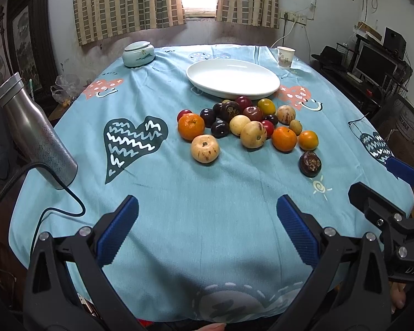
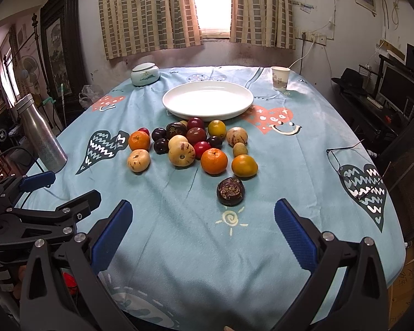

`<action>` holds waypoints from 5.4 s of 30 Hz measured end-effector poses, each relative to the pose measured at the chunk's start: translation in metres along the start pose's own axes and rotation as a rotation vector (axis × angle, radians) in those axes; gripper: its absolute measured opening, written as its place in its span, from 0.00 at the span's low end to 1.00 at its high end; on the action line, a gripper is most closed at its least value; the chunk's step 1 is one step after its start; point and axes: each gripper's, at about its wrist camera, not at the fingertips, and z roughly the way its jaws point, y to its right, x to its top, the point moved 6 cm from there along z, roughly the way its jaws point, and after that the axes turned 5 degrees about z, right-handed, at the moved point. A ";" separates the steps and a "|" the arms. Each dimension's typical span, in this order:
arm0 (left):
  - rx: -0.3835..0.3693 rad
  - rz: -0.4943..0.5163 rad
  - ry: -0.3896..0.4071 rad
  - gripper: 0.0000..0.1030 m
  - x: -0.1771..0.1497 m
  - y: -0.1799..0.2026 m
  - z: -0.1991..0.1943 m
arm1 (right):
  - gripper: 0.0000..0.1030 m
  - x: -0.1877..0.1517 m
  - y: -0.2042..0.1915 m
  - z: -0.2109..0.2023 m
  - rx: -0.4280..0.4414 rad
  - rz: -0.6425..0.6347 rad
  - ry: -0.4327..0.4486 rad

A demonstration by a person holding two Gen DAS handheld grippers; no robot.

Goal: Organize fruits

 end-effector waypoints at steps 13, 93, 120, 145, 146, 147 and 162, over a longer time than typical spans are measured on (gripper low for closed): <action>0.000 -0.002 -0.010 0.98 -0.006 0.000 0.000 | 0.99 -0.001 -0.002 0.000 0.001 0.002 -0.003; -0.201 0.146 -0.128 0.43 0.040 -0.009 0.153 | 0.42 0.003 0.047 0.143 0.135 -0.109 -0.240; -0.214 0.029 -0.072 0.44 0.197 -0.004 0.256 | 0.41 0.178 0.054 0.291 0.172 0.041 -0.172; -0.081 -0.146 0.024 0.78 0.094 -0.107 0.171 | 0.75 0.127 0.096 0.184 0.170 0.190 0.022; -0.086 -0.143 0.024 0.78 0.085 -0.104 0.168 | 0.78 0.119 0.100 0.177 0.172 0.215 0.032; -0.090 -0.141 0.042 0.78 0.080 -0.103 0.163 | 0.86 0.113 0.103 0.170 0.170 0.236 0.041; -0.109 0.016 0.023 0.83 0.079 -0.063 0.158 | 0.90 0.056 0.086 0.151 0.163 0.176 -0.028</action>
